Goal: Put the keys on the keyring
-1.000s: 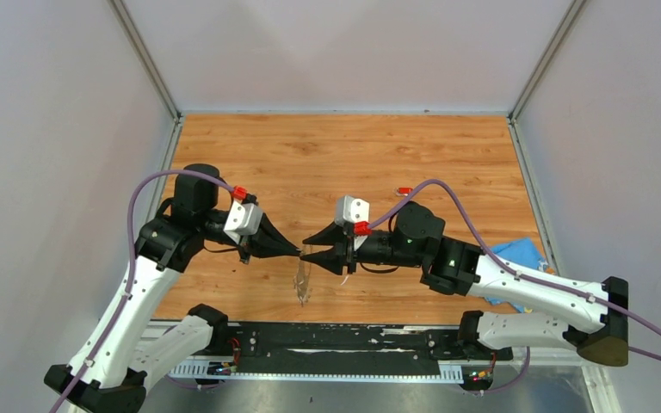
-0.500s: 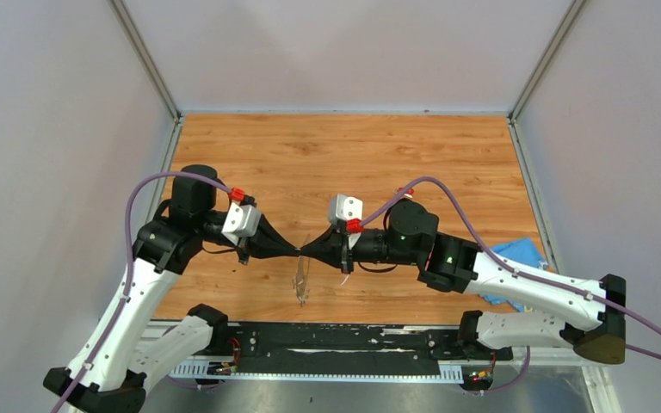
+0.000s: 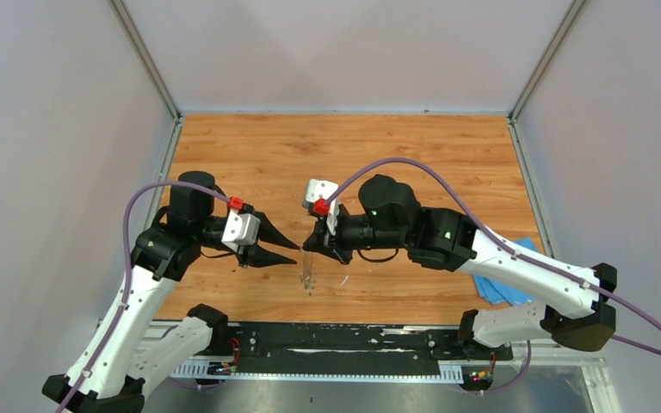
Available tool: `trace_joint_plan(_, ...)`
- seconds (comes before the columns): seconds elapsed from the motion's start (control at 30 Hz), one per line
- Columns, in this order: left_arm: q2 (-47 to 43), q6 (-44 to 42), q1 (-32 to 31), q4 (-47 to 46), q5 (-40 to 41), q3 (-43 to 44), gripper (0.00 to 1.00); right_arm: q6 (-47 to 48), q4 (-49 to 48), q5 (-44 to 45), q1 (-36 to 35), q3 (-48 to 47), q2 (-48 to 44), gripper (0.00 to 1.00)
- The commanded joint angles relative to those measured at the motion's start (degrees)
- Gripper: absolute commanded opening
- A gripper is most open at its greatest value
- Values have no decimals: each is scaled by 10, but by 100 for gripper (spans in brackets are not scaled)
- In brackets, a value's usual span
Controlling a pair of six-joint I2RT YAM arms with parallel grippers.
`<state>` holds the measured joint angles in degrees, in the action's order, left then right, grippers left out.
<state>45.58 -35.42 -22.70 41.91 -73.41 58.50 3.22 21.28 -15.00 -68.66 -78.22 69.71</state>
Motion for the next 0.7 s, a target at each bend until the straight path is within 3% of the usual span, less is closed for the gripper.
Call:
trace_joint_plan(0.0, 16, -10, -4, -1, -9, 1, 34, 18, 98, -8, 5, -62, 27, 0)
trace_joint_plan(0.3, 37, -3, -4, 1, -23, 8, 22, 38, 131, -20, 4, -113, 62, 0)
trace_joint_plan(0.53, 37, 7, -4, 1, -33, 8, 20, 45, 130, -19, 0, -122, 76, 0)
trace_joint_plan(0.67, 32, 3, -4, 0, -21, 3, 0, 44, 129, -21, -2, -124, 76, 0)
